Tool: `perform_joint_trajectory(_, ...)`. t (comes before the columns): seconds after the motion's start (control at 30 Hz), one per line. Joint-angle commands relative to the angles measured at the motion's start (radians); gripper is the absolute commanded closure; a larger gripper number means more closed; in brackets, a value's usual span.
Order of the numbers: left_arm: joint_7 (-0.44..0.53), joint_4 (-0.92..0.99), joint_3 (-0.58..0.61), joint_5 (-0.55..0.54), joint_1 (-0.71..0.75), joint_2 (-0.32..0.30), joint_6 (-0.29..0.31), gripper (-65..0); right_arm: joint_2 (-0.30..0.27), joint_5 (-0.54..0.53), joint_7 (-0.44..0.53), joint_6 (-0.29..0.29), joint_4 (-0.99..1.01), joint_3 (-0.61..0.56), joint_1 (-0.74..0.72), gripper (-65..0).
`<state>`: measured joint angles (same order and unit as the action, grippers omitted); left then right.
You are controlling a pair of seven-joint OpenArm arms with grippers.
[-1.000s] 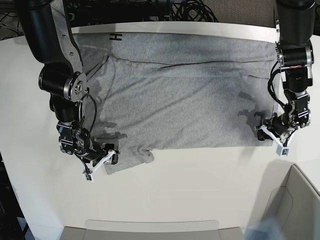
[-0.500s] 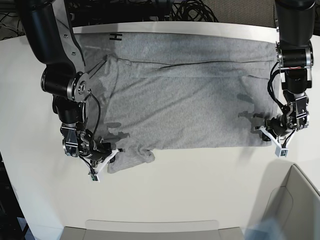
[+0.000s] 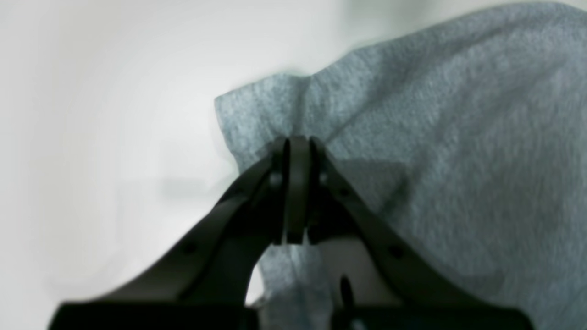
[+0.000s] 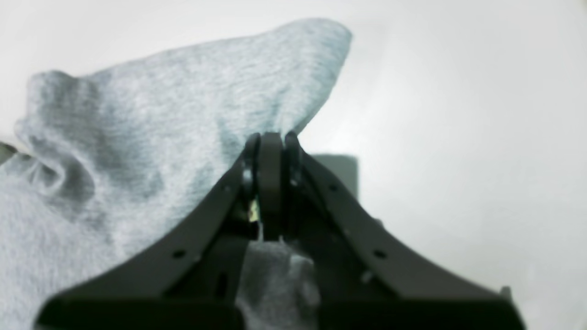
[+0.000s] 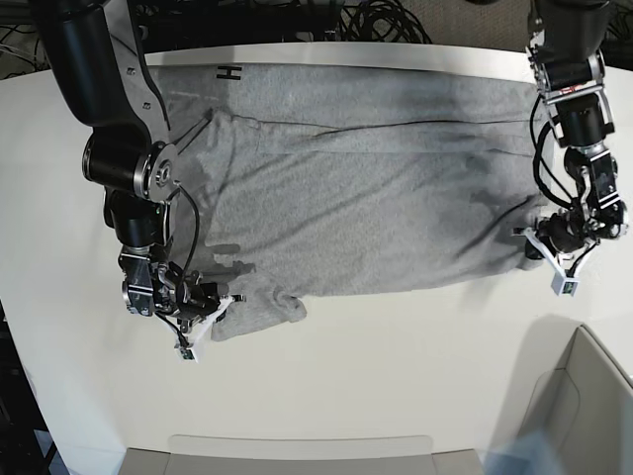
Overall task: Fold the T-shirt properly
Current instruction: 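Lift the hem with both grippers and fold it toward the collar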
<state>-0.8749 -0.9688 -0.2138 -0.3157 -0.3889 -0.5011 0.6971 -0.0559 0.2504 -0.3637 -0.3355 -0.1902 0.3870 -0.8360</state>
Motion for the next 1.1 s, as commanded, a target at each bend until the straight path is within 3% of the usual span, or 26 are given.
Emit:
perform_joint_trajectory(0.0,0.000,-0.060,-0.028,-0.013,-0.015,-0.014,0.001,0.0,0.008,-0.026,-0.005,-0.006,-0.015,0.000,-0.035,0.0)
perform_joint_trajectory(0.23,-0.063,-0.197,-0.082,-0.010,0.051,0.002,0.001,0.0,0.023,-0.115,-0.128,-0.012,-0.177,-0.004,0.011,0.0)
perform_joint_trajectory(0.37,-0.065,-0.198,-0.086,-0.010,0.052,0.000,0.001,0.0,0.067,-0.116,-0.286,-0.103,-0.441,-0.003,0.086,0.0)
perform_joint_trajectory(0.53,-0.066,-0.200,-0.088,-0.010,0.054,0.000,0.001,0.0,0.123,-0.116,-0.479,-0.116,-0.825,-0.020,0.208,0.0)
perform_joint_trajectory(0.67,-0.080,-0.200,-0.089,-0.010,0.075,-0.005,0.001,0.0,0.126,-0.119,-0.581,-0.161,-0.975,-0.059,0.281,0.0)
perform_joint_trajectory(1.07,-0.146,-0.422,-0.114,-0.010,0.210,0.002,0.001,0.0,0.116,-0.201,-0.795,-0.169,-1.325,-0.062,0.447,0.0)
